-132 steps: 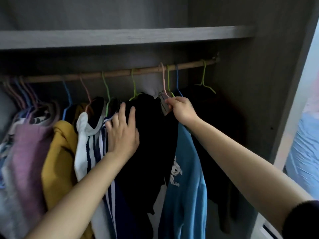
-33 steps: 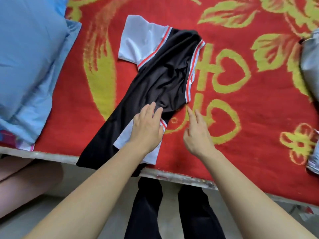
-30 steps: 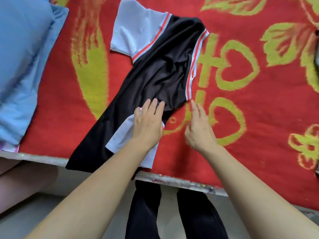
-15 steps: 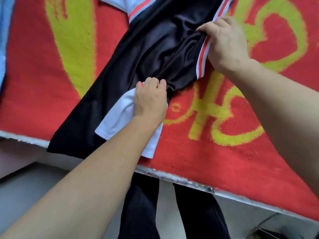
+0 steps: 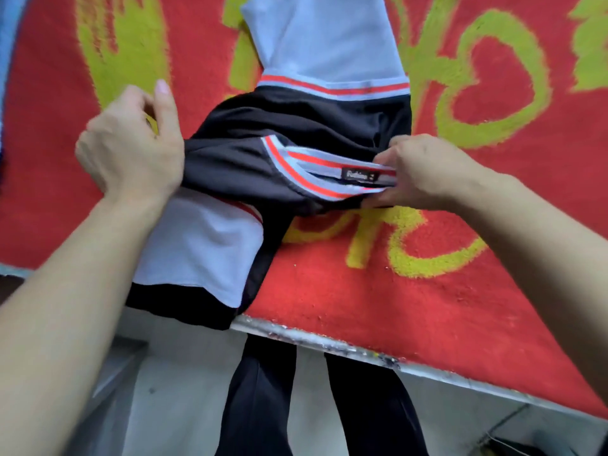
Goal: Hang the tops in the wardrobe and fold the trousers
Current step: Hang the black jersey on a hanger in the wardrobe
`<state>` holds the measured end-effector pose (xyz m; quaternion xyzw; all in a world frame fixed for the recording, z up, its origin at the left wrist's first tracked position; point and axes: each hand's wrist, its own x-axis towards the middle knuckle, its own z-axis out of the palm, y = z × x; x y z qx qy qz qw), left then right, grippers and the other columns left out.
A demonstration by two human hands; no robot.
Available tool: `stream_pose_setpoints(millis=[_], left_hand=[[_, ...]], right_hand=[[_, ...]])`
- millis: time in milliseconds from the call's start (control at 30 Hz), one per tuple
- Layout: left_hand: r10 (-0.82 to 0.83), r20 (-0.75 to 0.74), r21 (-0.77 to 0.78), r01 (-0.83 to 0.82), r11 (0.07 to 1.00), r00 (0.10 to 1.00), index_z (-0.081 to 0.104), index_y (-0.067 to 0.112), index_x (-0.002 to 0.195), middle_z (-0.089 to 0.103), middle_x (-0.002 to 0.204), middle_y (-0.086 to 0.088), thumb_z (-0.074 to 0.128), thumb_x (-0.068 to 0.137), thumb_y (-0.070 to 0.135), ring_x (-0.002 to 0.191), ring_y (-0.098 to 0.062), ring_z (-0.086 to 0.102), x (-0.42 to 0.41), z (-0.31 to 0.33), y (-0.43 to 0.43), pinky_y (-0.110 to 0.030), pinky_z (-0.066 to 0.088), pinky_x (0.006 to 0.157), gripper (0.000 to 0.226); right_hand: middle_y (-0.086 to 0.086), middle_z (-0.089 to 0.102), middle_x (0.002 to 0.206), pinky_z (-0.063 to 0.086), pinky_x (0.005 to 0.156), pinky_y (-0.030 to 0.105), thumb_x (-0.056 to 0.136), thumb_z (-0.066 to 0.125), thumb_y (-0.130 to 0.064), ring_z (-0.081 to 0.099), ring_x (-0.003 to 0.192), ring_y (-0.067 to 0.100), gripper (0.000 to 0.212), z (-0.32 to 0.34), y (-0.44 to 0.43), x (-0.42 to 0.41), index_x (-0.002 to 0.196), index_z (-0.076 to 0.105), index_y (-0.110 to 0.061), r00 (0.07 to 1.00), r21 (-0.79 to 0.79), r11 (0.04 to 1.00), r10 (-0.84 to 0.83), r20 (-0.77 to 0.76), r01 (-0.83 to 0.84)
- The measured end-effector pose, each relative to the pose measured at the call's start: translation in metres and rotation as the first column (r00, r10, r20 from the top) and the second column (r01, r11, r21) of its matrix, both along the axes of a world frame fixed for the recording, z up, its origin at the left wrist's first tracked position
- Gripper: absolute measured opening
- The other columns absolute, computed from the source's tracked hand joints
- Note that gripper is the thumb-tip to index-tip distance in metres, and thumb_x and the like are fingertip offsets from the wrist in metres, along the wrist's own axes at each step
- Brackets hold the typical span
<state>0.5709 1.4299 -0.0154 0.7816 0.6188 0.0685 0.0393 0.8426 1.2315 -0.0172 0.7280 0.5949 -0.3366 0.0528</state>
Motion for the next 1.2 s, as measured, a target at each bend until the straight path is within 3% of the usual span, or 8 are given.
stream_pose_setpoints(millis=[100,233,333,433,600,833,1033,1200], left_hand=[[-0.124,-0.023,-0.092,0.122,0.988,0.992,0.064,0.016,0.108,0.058,0.113,-0.021,0.022,0.096,0.068,0.107,-0.041,0.053,0.01,-0.005,-0.01,-0.051,0.04,0.082,0.068],[-0.451,0.018,-0.314,0.434,0.845,0.892,0.061,0.021,0.118,0.064,0.116,-0.007,0.036,0.089,0.075,0.11,-0.031,0.055,0.04,-0.012,-0.061,-0.043,0.035,0.089,0.066],[-0.311,0.176,-0.336,0.354,0.873,0.934,0.065,0.02,0.116,0.069,0.109,-0.001,0.053,0.092,0.061,0.103,-0.027,0.06,0.045,-0.009,-0.094,-0.043,0.038,0.092,0.049],[-0.093,0.472,-0.301,0.259,0.918,0.877,0.071,0.02,0.104,0.073,0.093,0.003,0.061,0.094,0.041,0.089,-0.021,0.066,0.034,0.015,-0.105,-0.045,0.047,0.087,0.026],[0.118,0.635,-0.293,0.097,0.951,0.764,0.07,0.023,0.1,0.064,0.077,0.019,0.058,0.097,0.033,0.076,0.001,0.058,0.008,0.097,-0.092,-0.011,0.042,0.07,0.016],[0.114,0.733,-0.061,-0.102,0.993,0.67,0.064,0.01,0.107,0.062,0.094,0.004,0.052,0.101,0.023,0.089,-0.009,0.055,-0.038,0.286,-0.083,-0.024,0.041,0.082,0.019],[0.187,0.767,0.063,-0.361,0.93,0.614,0.058,0.032,0.102,0.062,0.083,0.023,0.049,0.1,0.029,0.08,0.007,0.053,-0.123,0.393,-0.154,-0.001,0.034,0.074,0.01],[0.303,0.84,-0.041,-0.505,0.862,0.45,0.063,0.018,0.104,0.067,0.097,0.0,0.05,0.097,0.029,0.094,-0.019,0.059,-0.182,0.43,-0.21,-0.045,0.047,0.095,0.018]], right_hand=[[0.008,0.051,0.098,0.035,0.093,0.044,0.088,0.065,-0.052,0.051,0.106,0.035,0.036,-0.009,-0.008,0.002,0.098,0.072,-0.018,0.982,0.116,0.992,0.027,0.186,-0.049],[0.014,0.066,0.085,0.04,0.087,0.046,0.094,0.054,-0.041,0.062,0.09,0.039,0.033,-0.006,-0.019,-0.01,0.087,0.066,-0.011,0.984,0.312,0.948,-0.114,0.139,0.065],[0.021,0.067,0.081,0.037,0.06,0.041,0.095,0.054,-0.033,0.061,0.076,0.047,0.025,0.0,-0.031,-0.016,0.092,0.058,-0.008,0.964,0.301,0.931,-0.247,0.101,0.207],[0.015,0.067,0.087,0.038,0.06,0.04,0.091,0.065,-0.038,0.062,0.083,0.041,0.025,0.024,-0.046,-0.013,0.098,0.062,-0.015,0.963,0.227,0.95,-0.244,0.118,0.213],[-0.001,0.046,0.086,0.045,0.064,0.039,0.091,0.065,-0.034,0.06,0.091,0.036,0.018,0.1,-0.057,-0.005,0.099,0.066,-0.018,0.972,0.158,0.972,-0.196,0.133,0.175],[-0.001,0.06,0.074,0.041,0.066,0.038,0.096,0.06,-0.025,0.059,0.08,0.03,0.01,0.264,-0.022,-0.041,0.096,0.066,-0.016,0.883,0.489,0.743,-0.315,-0.349,0.458],[-0.017,0.068,0.079,0.048,0.075,0.027,0.085,0.059,-0.028,0.062,0.08,0.004,0.01,0.391,0.005,-0.111,0.091,0.068,-0.027,0.644,0.448,0.617,-0.128,-0.754,0.647],[-0.021,0.068,0.078,0.05,0.079,0.027,0.083,0.06,-0.025,0.062,0.081,0.0,0.01,0.452,0.001,-0.17,0.086,0.068,-0.029,0.598,0.455,0.685,0.035,-0.8,0.569]])
